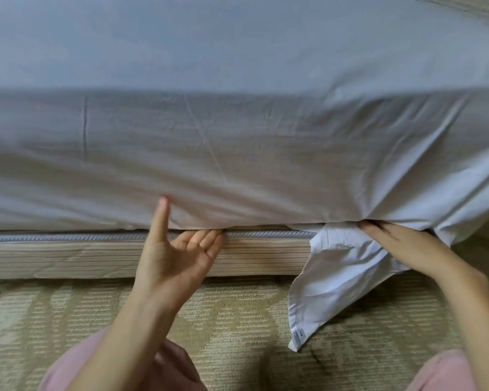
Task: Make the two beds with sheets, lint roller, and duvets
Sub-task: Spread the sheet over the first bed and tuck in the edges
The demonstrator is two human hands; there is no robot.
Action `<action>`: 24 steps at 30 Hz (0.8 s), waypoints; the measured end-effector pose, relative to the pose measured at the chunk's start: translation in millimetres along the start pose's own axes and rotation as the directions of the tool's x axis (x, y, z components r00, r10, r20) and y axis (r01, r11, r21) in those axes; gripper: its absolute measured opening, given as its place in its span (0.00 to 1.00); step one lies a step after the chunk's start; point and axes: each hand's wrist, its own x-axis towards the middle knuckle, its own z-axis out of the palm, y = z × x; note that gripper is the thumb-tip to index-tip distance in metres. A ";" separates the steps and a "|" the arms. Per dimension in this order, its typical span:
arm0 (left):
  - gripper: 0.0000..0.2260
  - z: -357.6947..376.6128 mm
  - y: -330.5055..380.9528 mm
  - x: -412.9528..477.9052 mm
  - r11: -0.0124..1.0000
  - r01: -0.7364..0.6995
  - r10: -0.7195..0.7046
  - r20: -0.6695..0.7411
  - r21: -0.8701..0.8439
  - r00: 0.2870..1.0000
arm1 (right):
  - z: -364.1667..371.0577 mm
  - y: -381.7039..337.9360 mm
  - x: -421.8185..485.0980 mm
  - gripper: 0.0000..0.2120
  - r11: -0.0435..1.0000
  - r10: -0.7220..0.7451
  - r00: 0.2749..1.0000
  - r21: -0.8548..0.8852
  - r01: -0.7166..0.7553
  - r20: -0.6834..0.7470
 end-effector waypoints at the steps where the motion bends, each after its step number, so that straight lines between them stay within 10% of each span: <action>1: 0.49 0.0 -2.3 -3.8 0.999 0.016 -0.016 0.002 0.040 1.000 | -2.2 5.3 -3.7 0.23 1.000 -0.015 1.000 0.013 0.015 -0.010; 10: 0.08 13.3 -23.6 17.4 0.996 0.060 -0.057 0.046 -0.065 0.997 | 2.0 9.9 -3.6 0.20 1.000 -0.007 0.990 -0.003 0.006 -0.144; 24: 0.24 13.1 17.5 -23.4 0.985 -0.151 0.168 -0.299 0.078 0.939 | 22.7 -36.1 -21.9 0.15 0.898 -0.055 0.957 -0.433 -0.078 -0.286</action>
